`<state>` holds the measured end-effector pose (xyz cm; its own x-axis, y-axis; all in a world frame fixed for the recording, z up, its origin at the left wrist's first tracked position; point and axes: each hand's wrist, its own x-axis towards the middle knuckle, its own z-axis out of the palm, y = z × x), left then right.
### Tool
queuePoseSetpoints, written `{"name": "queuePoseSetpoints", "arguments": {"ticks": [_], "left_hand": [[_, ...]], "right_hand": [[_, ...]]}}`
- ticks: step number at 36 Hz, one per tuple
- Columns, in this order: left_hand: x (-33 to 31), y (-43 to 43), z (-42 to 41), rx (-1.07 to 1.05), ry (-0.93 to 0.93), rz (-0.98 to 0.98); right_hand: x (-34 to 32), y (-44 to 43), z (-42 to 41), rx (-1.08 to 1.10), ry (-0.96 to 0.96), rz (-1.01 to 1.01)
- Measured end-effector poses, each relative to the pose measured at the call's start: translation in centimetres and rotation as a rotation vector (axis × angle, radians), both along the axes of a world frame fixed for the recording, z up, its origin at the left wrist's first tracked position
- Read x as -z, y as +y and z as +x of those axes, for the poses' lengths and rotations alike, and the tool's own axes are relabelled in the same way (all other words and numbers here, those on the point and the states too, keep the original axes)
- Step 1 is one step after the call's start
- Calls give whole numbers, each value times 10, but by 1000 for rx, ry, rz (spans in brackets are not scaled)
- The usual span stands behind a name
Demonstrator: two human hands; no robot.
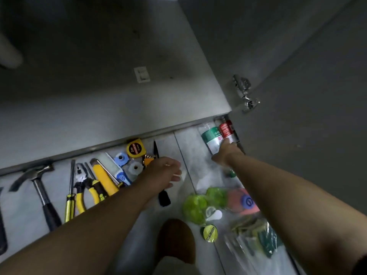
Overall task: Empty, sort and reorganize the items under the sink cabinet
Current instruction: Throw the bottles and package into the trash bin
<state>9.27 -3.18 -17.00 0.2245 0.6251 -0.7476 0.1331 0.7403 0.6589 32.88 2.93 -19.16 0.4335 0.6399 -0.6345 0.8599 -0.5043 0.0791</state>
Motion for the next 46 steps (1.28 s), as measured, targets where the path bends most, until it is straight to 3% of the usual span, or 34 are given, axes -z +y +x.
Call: {"name": "queuePoseSetpoints", "arguments": {"ticks": [7,10,14,16,18,21,23,25,28,34,39,46], "left_hand": [[18,4,2,-69,-78,-67],[19,3,1,-105,-128,-69],[18,5,1,-90,-282,-146],[20,8,2,-115,-330,-166],[22,9,1,-188,-306,-177],[26,9,-2,-220,-274,-175],[28,6,-5,-223,-254,-162],[31,3,-7,-221,-237,-153],[33,-1,-11,-204,-229,-151],[37,-6,-14,-196,-242,-150],[45,-4,-10,-195,-242,-160],[48,-1,-5,-197,-231,-182]], "right_hand": [[9,2,-33,45,111,11],[-2,0,-56,275,417,27],[-20,-6,-73,493,842,-161],[-22,-7,-71,489,904,-153],[-21,-5,-64,338,751,13],[-7,-1,-40,69,289,276],[3,-2,-24,7,38,260],[12,-4,-13,-17,-93,239],[28,-2,-5,-5,-172,249],[35,19,-6,281,-173,251],[40,14,-4,151,-283,204],[44,6,-4,113,-293,189]]}}
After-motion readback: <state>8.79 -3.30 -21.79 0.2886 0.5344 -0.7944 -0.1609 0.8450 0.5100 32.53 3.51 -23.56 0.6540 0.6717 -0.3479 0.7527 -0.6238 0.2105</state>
